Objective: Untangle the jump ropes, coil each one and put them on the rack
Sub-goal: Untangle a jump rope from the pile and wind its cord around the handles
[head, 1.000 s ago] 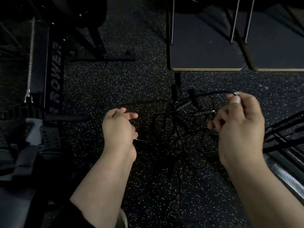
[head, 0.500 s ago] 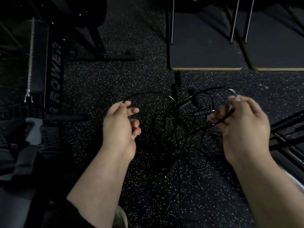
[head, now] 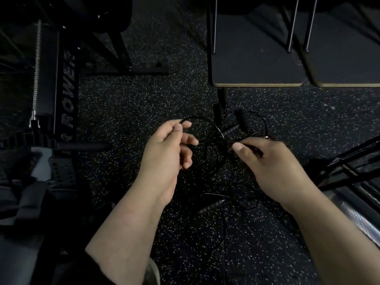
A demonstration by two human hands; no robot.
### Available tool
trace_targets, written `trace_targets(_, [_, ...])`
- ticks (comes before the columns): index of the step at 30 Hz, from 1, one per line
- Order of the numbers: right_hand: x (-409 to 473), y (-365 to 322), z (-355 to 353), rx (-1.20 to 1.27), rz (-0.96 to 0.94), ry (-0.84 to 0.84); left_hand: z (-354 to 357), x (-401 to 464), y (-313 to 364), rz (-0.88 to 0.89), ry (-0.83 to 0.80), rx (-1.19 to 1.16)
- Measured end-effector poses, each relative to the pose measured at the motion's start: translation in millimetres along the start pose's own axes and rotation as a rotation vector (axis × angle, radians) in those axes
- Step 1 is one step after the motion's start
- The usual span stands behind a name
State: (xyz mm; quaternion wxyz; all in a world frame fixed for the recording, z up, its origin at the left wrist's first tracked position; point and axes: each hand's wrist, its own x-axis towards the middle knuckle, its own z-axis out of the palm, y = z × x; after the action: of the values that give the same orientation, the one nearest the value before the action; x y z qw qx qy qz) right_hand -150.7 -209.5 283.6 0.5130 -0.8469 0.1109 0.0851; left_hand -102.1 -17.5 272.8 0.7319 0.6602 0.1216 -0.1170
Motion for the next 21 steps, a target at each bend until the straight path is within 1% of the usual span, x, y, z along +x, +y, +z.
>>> trace_targets(2, [-1.6, -2.0, 1.2, 0.059, -0.011, 0.031, -1.3, 2.5, -1.6, 0.029, 0.064, 0.140])
trace_targets(4, [-4.1, -7.5, 1.7, 0.125, -0.018, 0.050, -3.6, 3.0, -2.2, 0.096, 0.116, 0.402])
trace_targets(5, [-4.3, -9.1, 1.9, 0.138, -0.027, 0.070, -3.1, 0.6, -1.0, 0.176, 0.132, 0.553])
trace_targets(6, [-4.1, -9.6, 2.6, 0.144, -0.023, 0.097, -1.1, -3.8, 0.7, 0.302, 0.134, 0.657])
trace_targets(7, [-4.8, -11.0, 3.3, 0.147, -0.010, 0.117, 2.9, -9.0, 1.4, 0.449, 0.126, 0.707])
trace_targets(8, [-5.9, -12.6, 3.7, 0.146, 0.004, 0.135, 6.9, -14.1, 1.2, 0.572, 0.132, 0.703])
trace_targets(9, [-6.6, -13.1, 4.0, 0.143, 0.021, 0.161, 9.3, -17.1, -0.2, 0.648, 0.170, 0.669])
trace_targets(11, [-7.0, -11.6, 3.7, 0.169, 0.055, 0.217, 8.9, -18.3, 1.0, 0.747, 0.329, 0.580])
trace_targets(13, [-6.0, -9.2, 5.0, 0.298, 0.045, 0.257, 4.0, -15.5, 2.6, 0.850, 0.475, 0.559])
trace_targets(14, [-4.2, -8.2, 4.9, 0.437, 0.030, 0.264, 1.1, -12.1, 1.7, 0.840, 0.473, 0.536])
trace_targets(15, [-1.7, -7.6, 4.7, 0.595, 0.020, 0.252, -0.9, -7.8, 0.1, 0.759, 0.434, 0.489])
trace_targets(16, [0.2, -7.7, 3.6, 0.725, 0.012, 0.235, -1.0, -5.9, -0.5, 0.602, 0.347, 0.431])
trace_targets(17, [2.0, -7.2, 1.8, 0.801, -0.001, 0.223, -0.5, -4.8, -2.8, 0.412, 0.232, 0.424])
trace_targets(18, [3.3, -6.4, 0.1, 0.842, -0.018, 0.216, -0.3, -3.2, -6.6, 0.239, 0.104, 0.516])
trace_targets(19, [4.3, -6.1, -1.3, 0.873, -0.035, 0.213, 0.0, -1.6, -11.6, 0.120, -0.038, 0.689])
trace_targets(20, [5.2, -5.5, -2.6, 0.904, -0.050, 0.213, 0.0, 0.4, -18.9, 0.027, -0.163, 0.838])
trace_targets(21, [6.0, -5.7, -3.5, 0.931, -0.063, 0.210, 1.9, 1.1, -25.3, -0.042, -0.233, 0.888])
